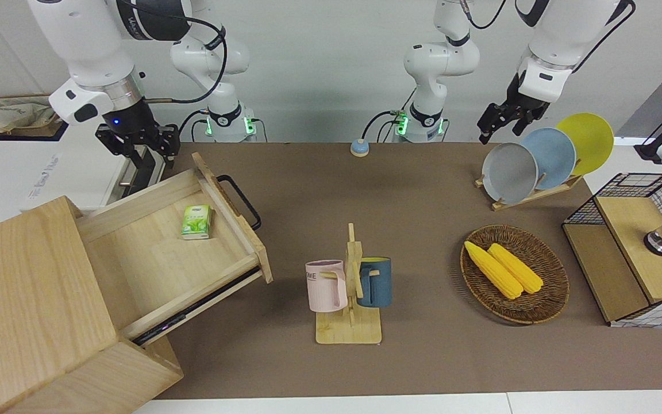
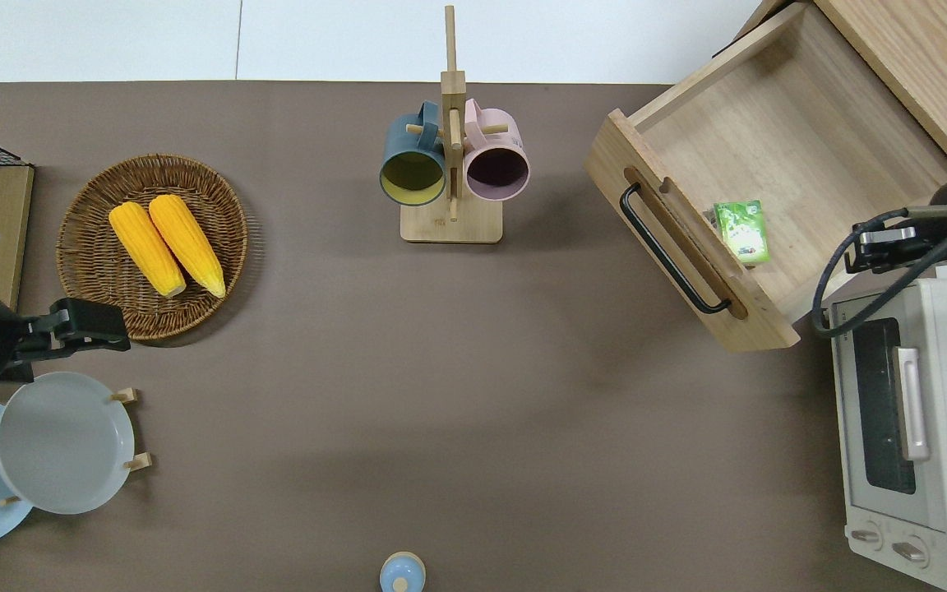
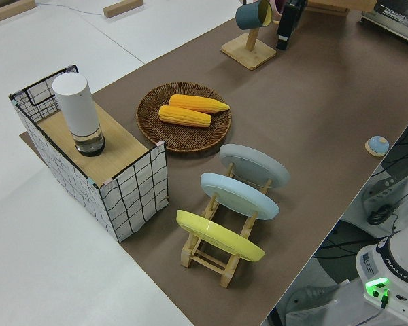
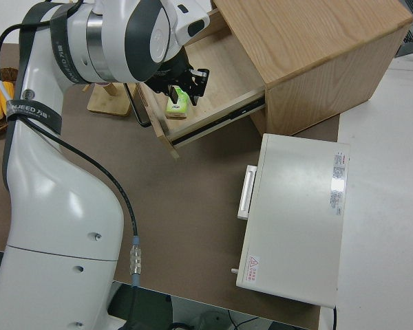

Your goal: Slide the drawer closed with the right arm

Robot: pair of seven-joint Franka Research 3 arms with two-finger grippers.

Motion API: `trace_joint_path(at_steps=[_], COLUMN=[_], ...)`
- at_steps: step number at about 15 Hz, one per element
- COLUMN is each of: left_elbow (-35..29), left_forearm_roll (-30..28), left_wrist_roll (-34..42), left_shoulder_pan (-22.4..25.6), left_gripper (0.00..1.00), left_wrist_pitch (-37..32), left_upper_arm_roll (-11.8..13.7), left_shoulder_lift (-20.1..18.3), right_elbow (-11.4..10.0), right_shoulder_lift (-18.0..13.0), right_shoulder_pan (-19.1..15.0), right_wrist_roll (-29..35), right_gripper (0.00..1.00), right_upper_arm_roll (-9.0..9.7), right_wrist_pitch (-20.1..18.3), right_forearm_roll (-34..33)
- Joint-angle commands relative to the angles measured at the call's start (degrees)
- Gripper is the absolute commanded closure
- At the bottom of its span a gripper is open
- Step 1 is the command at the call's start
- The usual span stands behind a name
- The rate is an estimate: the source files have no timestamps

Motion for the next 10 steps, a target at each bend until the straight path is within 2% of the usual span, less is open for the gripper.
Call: trace_joint_path(at_steps=[1,6,9,10], left_elbow=[0.21,0.21,0.21,0.21], left_forearm_roll=[-0.05,-0.05,-0.05,-0.05], left_wrist_roll=[0.42,0.42,0.42,0.42], left_shoulder_pan=[-0.01,-0.01,-0.01,-0.01], left_gripper=[0.01,0.01,0.01,0.01], left_wrist_pitch=[-0.89,-0.89,-0.89,-0.89], left_upper_arm_roll=[0.24,0.24,0.24,0.24], left_shoulder_lift=[-0.47,-0.47,-0.47,-0.47], right_elbow=[0.23,0.84,4.70,5.15], right_shoulder_lift=[-0.27,-0.35,-0.35,-0.35], right_shoulder_pan=[-0.78,-0.16,0.19,1.23], right_wrist_roll=[-1.10,-0.40,2.58,3.90], right_gripper=[1.000,1.000,1.000,1.000], right_upper_arm_roll=[0.33,0.42,0.68,0.51], right_wrist_pitch=[-0.54,-0.63,-2.91,-3.61], right_forearm_roll=[0.74,0.56,0.74,0.65])
